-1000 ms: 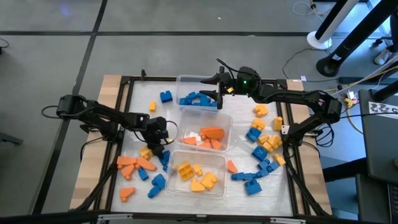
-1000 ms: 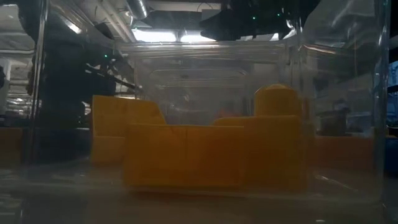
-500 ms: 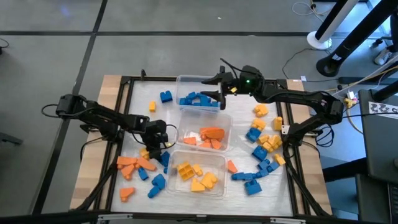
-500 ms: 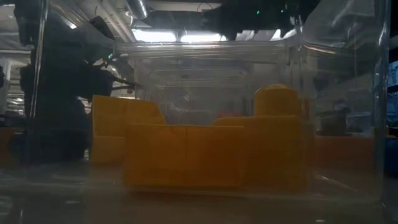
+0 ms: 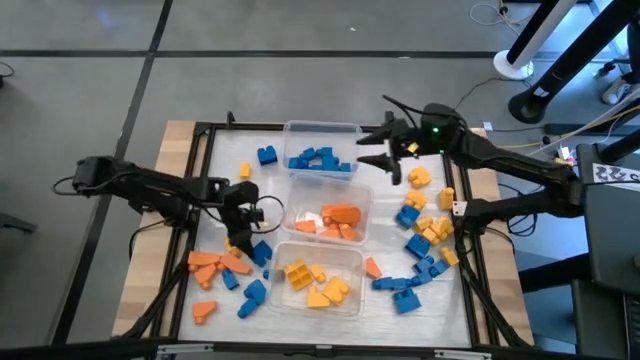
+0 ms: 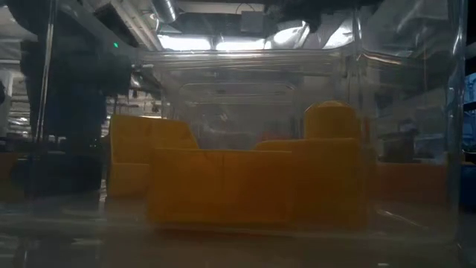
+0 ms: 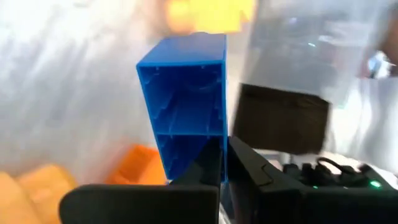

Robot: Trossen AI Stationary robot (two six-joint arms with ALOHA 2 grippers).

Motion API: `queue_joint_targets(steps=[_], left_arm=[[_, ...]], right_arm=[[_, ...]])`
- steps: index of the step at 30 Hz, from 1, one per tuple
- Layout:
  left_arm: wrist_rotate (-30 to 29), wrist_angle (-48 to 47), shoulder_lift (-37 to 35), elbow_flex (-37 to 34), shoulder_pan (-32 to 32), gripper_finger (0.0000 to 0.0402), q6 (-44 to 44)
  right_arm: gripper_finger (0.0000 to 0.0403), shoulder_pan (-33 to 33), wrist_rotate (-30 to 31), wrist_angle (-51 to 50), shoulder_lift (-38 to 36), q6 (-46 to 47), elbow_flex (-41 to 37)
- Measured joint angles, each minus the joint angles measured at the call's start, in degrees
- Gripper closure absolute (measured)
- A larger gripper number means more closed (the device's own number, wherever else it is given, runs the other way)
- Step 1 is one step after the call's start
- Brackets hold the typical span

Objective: Sort blocks
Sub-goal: Put the blue game piece into the top transparent bin

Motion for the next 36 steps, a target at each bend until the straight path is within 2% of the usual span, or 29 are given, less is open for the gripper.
queue_joint_targets(steps=[6, 11, 15, 17, 23, 36], left_arm=[[5.4, -9.2, -10.8, 0.0, 2.1, 0.04, -0.4], [7.3, -11.0, -19.4, 0.0, 3.0, 0.04, -4.5], [7.0, -10.0, -24.8, 0.0, 3.5, 0.04, -7.5], [4.7, -10.1, -26.1, 0.0, 3.5, 0.0401, -7.7], [-1.3, -11.0, -23.8, 0.0, 3.6, 0.0401, -4.0], [-1.8, -11.3, -7.6, 0.1, 1.0, 0.0401, -3.9]], right_arm=[[0.0181, 0.0, 0.0, -10.6, -5.5, 0.0, 0.0], [0.0181, 0.0, 0.0, -20.3, -8.0, 0.1, 0.0], [0.0181, 0.0, 0.0, -29.6, -8.3, 2.7, 0.0], [0.0181, 0.0, 0.6, -33.9, -8.3, 3.1, 0.0], [0.0181, 0.0, 5.5, -39.2, -8.2, 3.0, 0.0], [0.0181, 0.0, 6.1, -38.7, -8.1, 3.0, 0.0]])
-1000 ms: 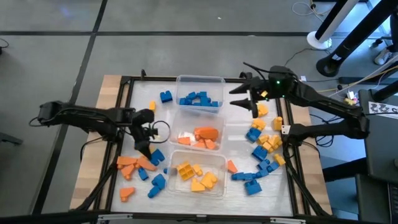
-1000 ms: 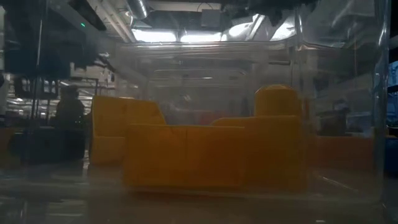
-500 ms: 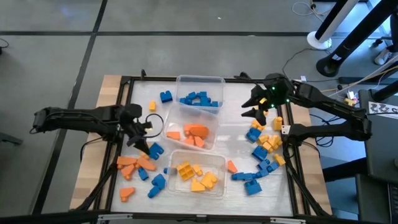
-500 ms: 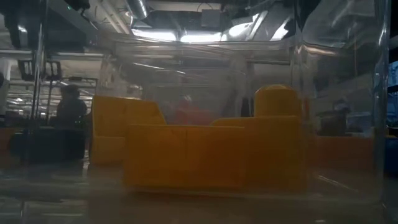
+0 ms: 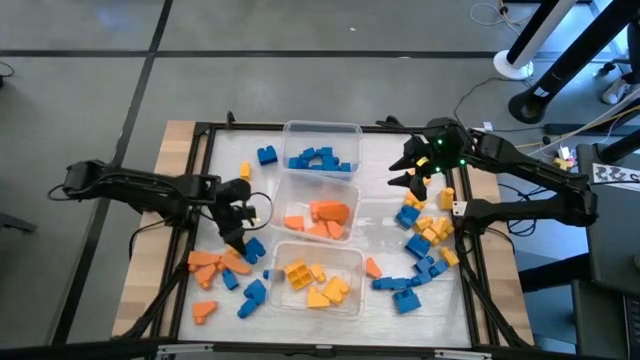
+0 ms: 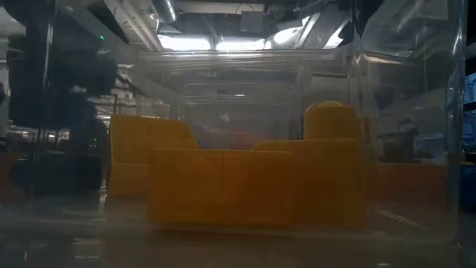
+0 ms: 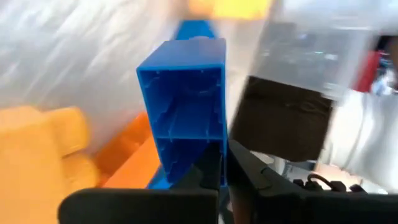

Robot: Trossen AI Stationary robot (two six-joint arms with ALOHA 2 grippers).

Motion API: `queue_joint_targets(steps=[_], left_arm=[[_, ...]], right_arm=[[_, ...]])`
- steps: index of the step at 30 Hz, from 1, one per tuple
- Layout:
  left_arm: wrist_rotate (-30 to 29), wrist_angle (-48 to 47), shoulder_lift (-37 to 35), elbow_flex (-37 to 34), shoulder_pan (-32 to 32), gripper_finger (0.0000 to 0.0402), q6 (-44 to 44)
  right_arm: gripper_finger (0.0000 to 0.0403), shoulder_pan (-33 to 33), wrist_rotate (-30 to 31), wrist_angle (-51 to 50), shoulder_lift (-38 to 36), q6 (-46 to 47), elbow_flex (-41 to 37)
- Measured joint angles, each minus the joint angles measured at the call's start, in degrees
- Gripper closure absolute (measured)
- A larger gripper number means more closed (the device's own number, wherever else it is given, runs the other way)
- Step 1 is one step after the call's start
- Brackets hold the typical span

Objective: Sort blocks
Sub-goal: Put the blue game piece into the top transparent bin

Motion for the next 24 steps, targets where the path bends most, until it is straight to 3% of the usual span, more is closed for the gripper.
queue_joint_targets(steps=[9, 20, 24], left_arm=[[-3.5, -13.9, 2.2, 0.0, 2.0, 0.0401, 0.4], [-3.8, -13.8, -13.4, 3.7, 8.8, 0.0401, 2.3], [-7.9, -4.4, -18.1, 4.5, 12.1, 0.0401, -0.1]], right_arm=[[0.0181, 0.0, -0.1, -1.1, 0.0, 0.0, 0.0], [0.0181, 0.0, -4.1, -9.7, 0.0, 0.0, 0.0], [0.0181, 0.0, -4.1, -10.4, 0.0, 0.0, 0.0]])
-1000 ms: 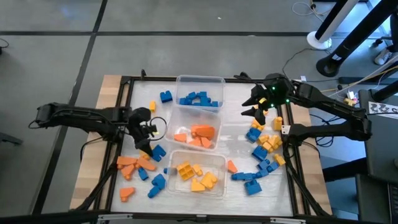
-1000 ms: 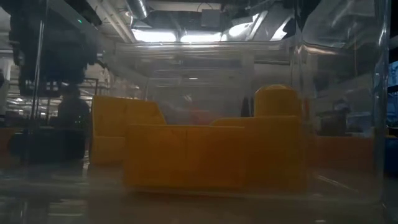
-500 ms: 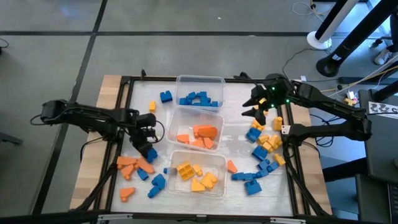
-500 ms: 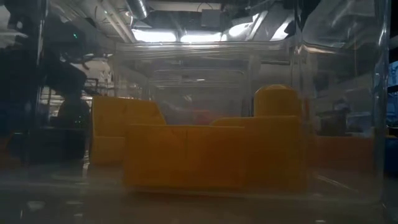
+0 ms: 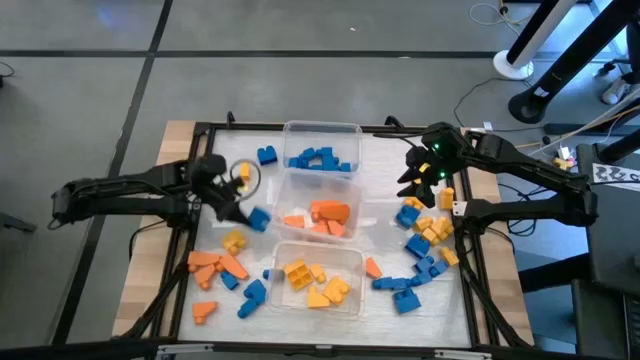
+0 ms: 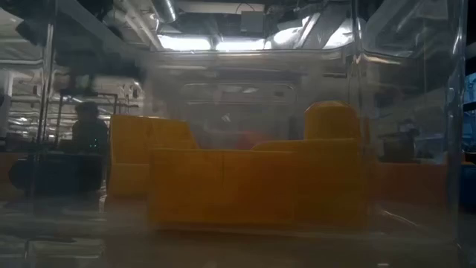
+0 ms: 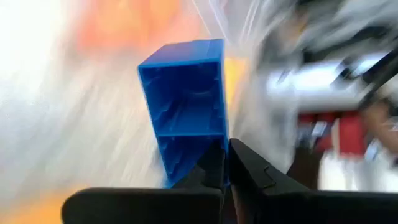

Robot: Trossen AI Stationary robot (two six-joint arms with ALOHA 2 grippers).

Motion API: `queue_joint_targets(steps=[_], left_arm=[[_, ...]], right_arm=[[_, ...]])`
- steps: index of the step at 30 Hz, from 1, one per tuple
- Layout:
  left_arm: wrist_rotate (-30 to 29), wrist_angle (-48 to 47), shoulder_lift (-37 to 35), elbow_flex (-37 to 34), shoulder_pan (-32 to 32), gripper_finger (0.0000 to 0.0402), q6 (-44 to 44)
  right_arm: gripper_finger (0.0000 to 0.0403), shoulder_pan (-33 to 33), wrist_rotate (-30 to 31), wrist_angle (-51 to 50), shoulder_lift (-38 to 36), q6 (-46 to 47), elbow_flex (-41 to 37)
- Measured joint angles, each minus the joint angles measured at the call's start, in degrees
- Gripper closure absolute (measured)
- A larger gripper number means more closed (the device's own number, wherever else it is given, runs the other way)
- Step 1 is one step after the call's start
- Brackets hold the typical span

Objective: Sort blocks
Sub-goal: Put the blue game piece into the top transparent bin

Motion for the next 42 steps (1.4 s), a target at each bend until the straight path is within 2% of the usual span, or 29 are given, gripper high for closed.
queue_joint_targets(steps=[4, 6, 8, 12, 14, 18, 21, 26, 29, 36, 42], left_arm=[[-4.2, 18.6, -1.2, 0.2, 2.8, 0.0401, -1.0], [-4.9, 24.9, -0.5, 0.2, 4.0, 0.0401, -1.0], [-5.0, 26.9, 0.0, 0.2, 4.6, 0.0401, -1.0], [-6.2, 23.6, 1.7, 0.1, 4.9, 0.0401, 0.0], [-10.2, 24.8, 3.7, 0.1, 5.0, 0.0401, 1.0], [-23.0, 30.3, 10.1, 0.1, 5.0, 0.0401, 1.5], [-29.1, 39.4, 16.1, 0.1, 5.3, 0.0401, 2.0], [-30.7, 60.3, 26.9, 0.1, 7.3, 0.0401, 4.9], [-31.7, 67.7, 32.5, 0.1, 9.1, 0.0401, 6.6], [-31.7, 67.9, 41.3, 1.4, 12.0, 0.0391, 7.5], [-31.7, 68.0, 43.2, 3.5, 11.5, 0.033, 11.2]], right_arm=[[0.0181, 0.0, 0.5, 0.7, 0.0, 0.0, 0.0], [0.0181, 0.0, 0.9, 0.7, 0.0, 0.0, 0.0], [0.0181, 0.0, 0.9, 0.7, 0.0, 0.0, 0.0], [0.0181, 0.0, 0.9, 0.7, 0.0, 0.0, 0.0], [0.0181, 0.0, 1.0, 0.7, 0.0, 0.0, 0.0], [0.0181, 0.0, 1.5, 0.6, 0.0, 0.0, 0.0], [0.0181, 0.0, 3.3, 0.2, 0.0, 1.5, 0.0], [0.0181, 0.0, 10.4, -6.5, 0.0, 6.6, 0.0], [0.0181, 0.0, 14.2, -13.5, 0.0, 7.9, 0.0], [0.0181, 0.0, 20.8, -23.4, 0.0, 8.9, 0.0], [0.0181, 0.0, 22.3, -22.8, 0.2, 8.9, -2.2]])
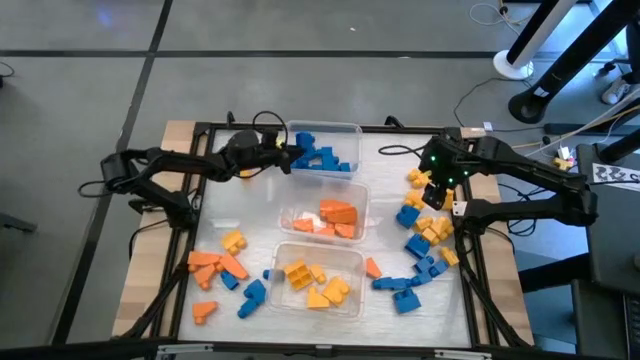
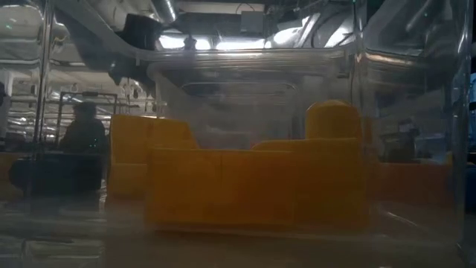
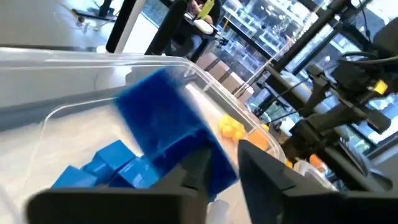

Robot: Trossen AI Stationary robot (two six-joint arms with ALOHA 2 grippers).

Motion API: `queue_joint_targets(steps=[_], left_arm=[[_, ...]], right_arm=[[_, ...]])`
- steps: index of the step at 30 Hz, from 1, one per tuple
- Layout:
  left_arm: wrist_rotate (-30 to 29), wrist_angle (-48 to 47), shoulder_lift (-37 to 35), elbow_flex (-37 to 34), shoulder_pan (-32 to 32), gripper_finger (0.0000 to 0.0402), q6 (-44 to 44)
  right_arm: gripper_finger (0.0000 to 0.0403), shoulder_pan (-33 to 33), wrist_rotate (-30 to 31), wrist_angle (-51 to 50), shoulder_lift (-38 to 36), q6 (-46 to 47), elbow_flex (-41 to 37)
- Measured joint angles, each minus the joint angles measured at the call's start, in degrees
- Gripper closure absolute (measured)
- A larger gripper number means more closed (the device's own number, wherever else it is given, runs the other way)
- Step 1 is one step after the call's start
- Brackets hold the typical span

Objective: Sort blocks
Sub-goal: Put the blue game piece into the top transparent bin, then put the yellow game piece into the bottom transparent bin

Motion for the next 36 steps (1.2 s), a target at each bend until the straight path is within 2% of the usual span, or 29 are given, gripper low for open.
queue_joint_targets(steps=[2, 6, 11, 13, 21, 26, 31, 36], left_arm=[[0.1, -0.3, -0.1, 0.6, 0.0, 0.0304, 1.6], [0.1, -0.1, -0.3, 1.8, 0.0, 0.0269, 2.1], [0.1, -0.2, -0.3, 1.9, 0.0, 0.0255, 2.0], [0.1, -0.3, -0.3, 1.9, 0.0, 0.0255, 2.0], [0.1, -0.3, -0.3, 1.9, 0.0, 0.0254, 2.2], [0.1, -0.2, -0.3, 1.9, 0.0, 0.0254, 3.5], [0.1, -0.3, -0.3, 1.9, 0.0, 0.0254, 3.4], [0.1, -0.3, -0.3, 1.9, 0.0, 0.0254, 3.3]], right_arm=[[0.0181, 0.0, 0.9, -0.2, 0.1, 1.3, -1.6], [0.0181, 0.0, 6.2, -0.6, 0.2, 11.9, -4.6], [0.0181, 0.0, 14.7, -0.9, 0.3, 18.1, -5.3], [0.0181, -0.1, 16.3, -1.2, 0.8, 20.3, -5.3], [0.0181, -0.1, 17.4, -9.1, 8.1, 27.8, -5.3], [0.0181, -0.8, 17.7, -9.5, 13.1, 29.7, -5.3], [0.0181, -5.4, 17.4, -7.0, 15.2, 27.8, -8.5], [0.0181, -11.4, 12.5, -3.3, 14.7, 23.8, -13.0]])
